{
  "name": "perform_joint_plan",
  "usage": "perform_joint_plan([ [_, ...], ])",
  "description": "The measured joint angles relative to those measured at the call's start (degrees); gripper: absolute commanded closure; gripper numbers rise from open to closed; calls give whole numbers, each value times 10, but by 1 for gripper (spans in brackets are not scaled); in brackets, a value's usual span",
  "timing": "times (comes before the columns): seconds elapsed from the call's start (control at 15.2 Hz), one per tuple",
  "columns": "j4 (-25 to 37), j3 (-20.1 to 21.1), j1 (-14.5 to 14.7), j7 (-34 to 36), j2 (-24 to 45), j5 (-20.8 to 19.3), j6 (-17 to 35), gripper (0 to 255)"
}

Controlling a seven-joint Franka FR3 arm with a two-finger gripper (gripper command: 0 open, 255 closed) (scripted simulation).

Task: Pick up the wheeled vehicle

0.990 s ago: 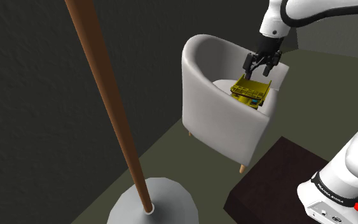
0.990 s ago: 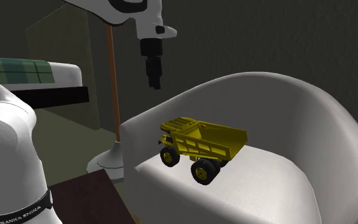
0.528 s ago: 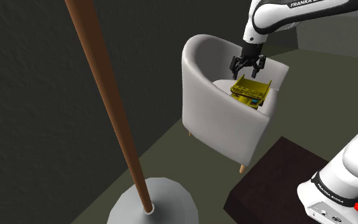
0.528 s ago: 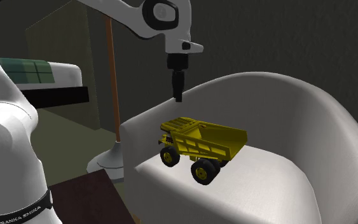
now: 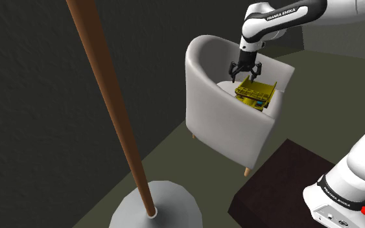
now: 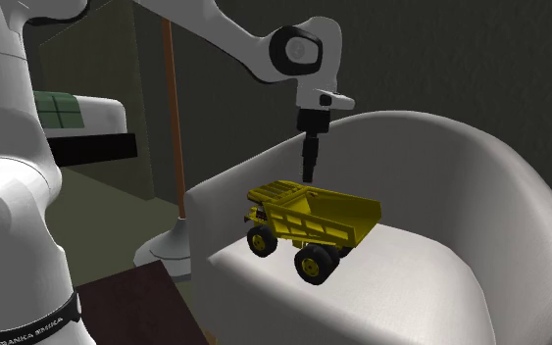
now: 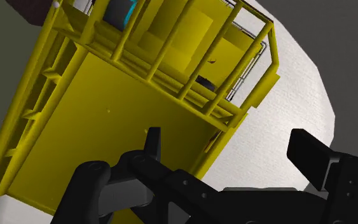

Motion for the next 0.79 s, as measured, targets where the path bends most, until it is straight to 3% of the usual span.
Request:
perform_joint_plan([
  [0.13,19,-5,-4,12,30,3,4,0],
  [0.59,-3,-7,-7,12,54,5,49,0],
  [0.66,-5,-7,-7,12,55,5,52,255],
  [0.79,-7,-7,-7,12,56,5,55,255],
])
